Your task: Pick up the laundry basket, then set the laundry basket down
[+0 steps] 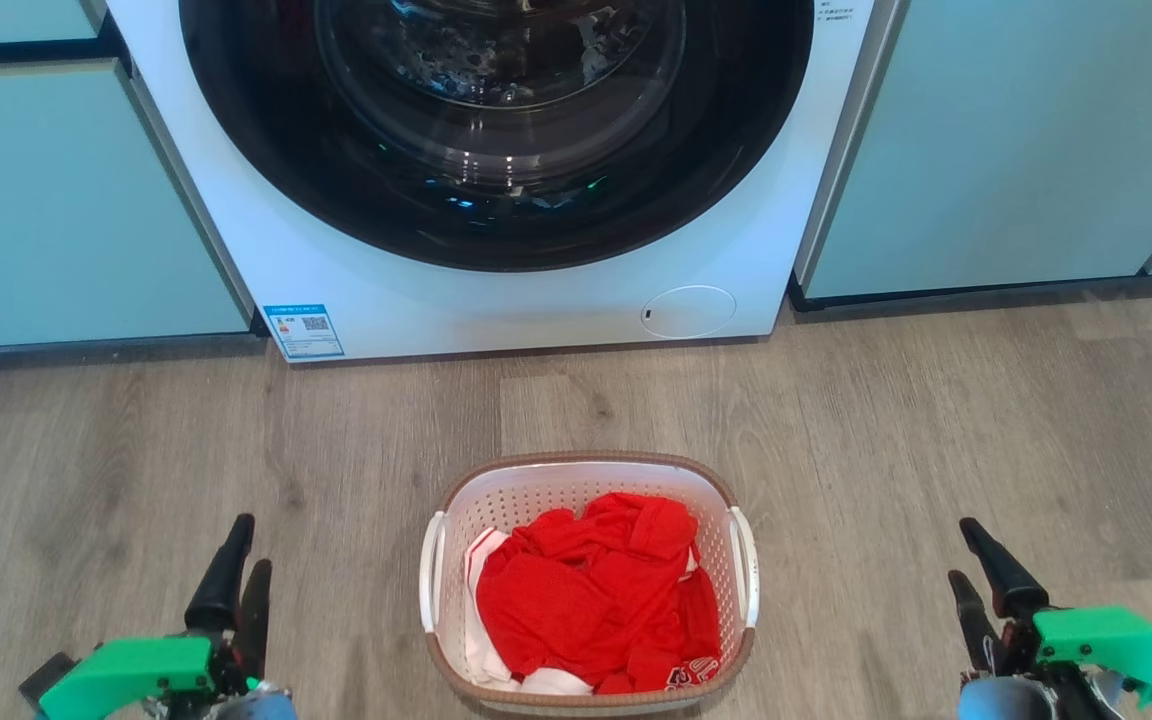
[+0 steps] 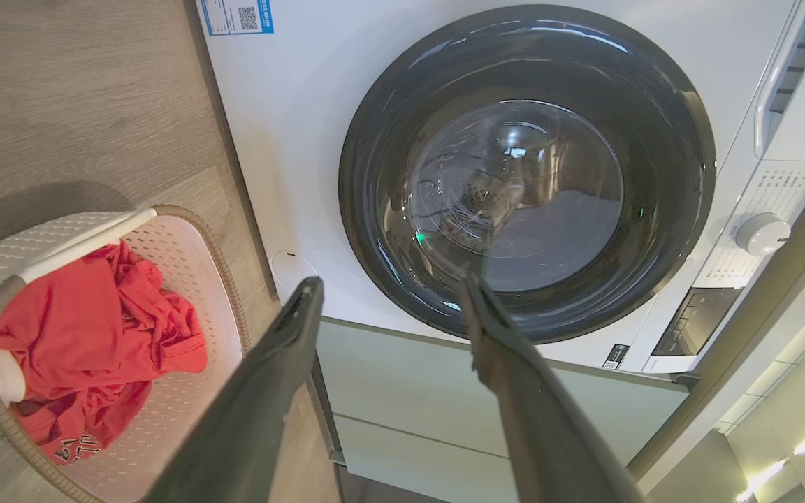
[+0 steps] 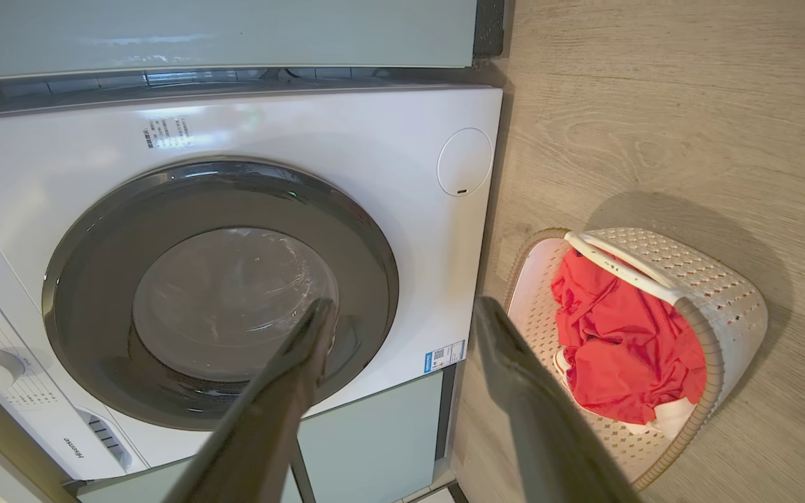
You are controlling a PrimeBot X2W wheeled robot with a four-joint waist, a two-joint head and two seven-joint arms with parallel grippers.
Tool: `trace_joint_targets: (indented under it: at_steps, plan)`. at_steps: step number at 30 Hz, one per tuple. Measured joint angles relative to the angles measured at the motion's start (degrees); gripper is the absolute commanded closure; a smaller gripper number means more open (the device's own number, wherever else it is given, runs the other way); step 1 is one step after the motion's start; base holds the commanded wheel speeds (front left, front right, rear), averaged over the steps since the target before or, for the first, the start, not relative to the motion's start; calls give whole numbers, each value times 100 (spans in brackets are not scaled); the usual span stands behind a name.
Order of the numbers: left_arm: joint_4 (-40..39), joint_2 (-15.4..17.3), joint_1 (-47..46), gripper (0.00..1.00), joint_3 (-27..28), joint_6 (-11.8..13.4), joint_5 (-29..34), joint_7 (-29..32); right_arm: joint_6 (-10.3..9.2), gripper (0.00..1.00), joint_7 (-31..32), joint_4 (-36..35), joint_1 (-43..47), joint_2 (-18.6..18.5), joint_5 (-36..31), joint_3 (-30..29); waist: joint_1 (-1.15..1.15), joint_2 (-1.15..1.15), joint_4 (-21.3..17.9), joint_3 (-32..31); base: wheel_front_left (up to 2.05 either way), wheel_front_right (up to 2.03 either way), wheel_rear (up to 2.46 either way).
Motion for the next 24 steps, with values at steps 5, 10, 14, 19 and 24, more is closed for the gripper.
trace_joint_targets:
  at_steps: [5,10,14,19,24]
  plan:
    - [-76,1,0,0,-27,0,178,-90,0,0,-84,-51,-1,0,-193,41,0,0,-2,3,0,0,0]
    - [-210,1,-3,0,-67,2,466,-159,0,0,-143,-141,-2,0,-466,68,0,0,-5,7,0,0,0]
    - [-366,2,-9,0,-105,54,788,-223,0,0,-200,-234,-3,0,-802,119,0,0,-8,13,0,0,0]
    - [-530,3,-13,0,-154,112,1157,-296,0,0,-302,-343,-10,0,-1280,211,0,0,-8,22,0,0,0]
    - [-720,4,-31,0,-302,238,1658,-354,0,0,-377,-486,-20,0,-1731,281,0,0,-8,32,0,0,0]
